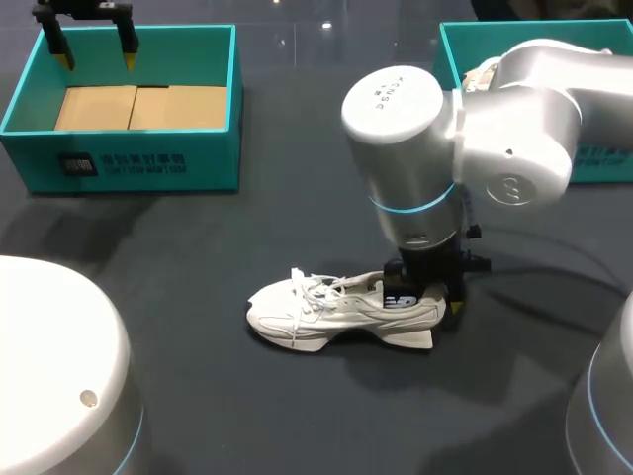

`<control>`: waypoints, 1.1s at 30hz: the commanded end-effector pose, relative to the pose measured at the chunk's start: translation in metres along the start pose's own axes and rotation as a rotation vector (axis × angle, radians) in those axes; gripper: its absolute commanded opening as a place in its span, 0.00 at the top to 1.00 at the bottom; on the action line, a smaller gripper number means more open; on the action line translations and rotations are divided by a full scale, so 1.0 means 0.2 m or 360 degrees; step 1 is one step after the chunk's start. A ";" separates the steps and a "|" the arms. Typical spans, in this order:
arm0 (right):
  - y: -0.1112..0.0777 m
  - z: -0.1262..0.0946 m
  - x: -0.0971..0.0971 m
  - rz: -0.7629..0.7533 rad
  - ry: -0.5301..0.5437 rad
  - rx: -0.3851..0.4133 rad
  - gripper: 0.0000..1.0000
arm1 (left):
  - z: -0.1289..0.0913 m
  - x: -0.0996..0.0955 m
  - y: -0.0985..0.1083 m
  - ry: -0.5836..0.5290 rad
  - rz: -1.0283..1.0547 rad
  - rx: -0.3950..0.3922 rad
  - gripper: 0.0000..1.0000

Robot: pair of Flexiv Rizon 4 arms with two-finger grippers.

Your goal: Take the shoe out of the shoebox, open the shoe tongue, remove and reinsert the insole, then place the shoe into the shoebox

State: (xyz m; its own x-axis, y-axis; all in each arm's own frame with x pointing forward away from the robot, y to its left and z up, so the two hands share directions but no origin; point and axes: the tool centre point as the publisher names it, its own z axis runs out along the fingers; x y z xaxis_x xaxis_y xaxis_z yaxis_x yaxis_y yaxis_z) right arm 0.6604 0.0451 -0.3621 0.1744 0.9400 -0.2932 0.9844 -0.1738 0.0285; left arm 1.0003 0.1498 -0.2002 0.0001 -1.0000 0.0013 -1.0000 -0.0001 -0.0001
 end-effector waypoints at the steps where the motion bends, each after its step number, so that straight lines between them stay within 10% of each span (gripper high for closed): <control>1: 0.01 0.02 0.01 -0.0006 0.0010 0.0003 1.00 | 0.00 0.00 0.00 -0.0001 0.0000 -0.0001 0.00; 20: 0.04 0.13 0.01 -0.0060 0.0103 0.0029 0.97 | 0.00 0.00 0.00 -0.0001 0.0000 -0.0001 0.00; 27: 0.04 0.11 0.01 -0.0069 0.0103 0.0041 0.46 | 0.00 0.00 0.00 -0.0001 0.0000 -0.0001 0.00; 29: 0.05 0.10 0.00 -0.0074 0.0109 0.0041 0.00 | 0.00 0.00 0.00 -0.0001 0.0000 -0.0001 0.00; 33: 0.05 0.06 -0.01 -0.0085 0.0109 0.0044 0.00 | 0.00 0.00 0.00 -0.0001 0.0000 -0.0001 0.00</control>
State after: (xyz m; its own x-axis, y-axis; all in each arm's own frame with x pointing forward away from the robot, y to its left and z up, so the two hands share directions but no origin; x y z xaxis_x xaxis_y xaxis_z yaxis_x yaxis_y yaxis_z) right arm 0.6700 0.0404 -0.3792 0.1264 0.9646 -0.2313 0.9910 -0.1330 -0.0134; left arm 1.0003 0.1498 -0.2002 0.0001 -1.0000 0.0013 -1.0000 -0.0001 -0.0001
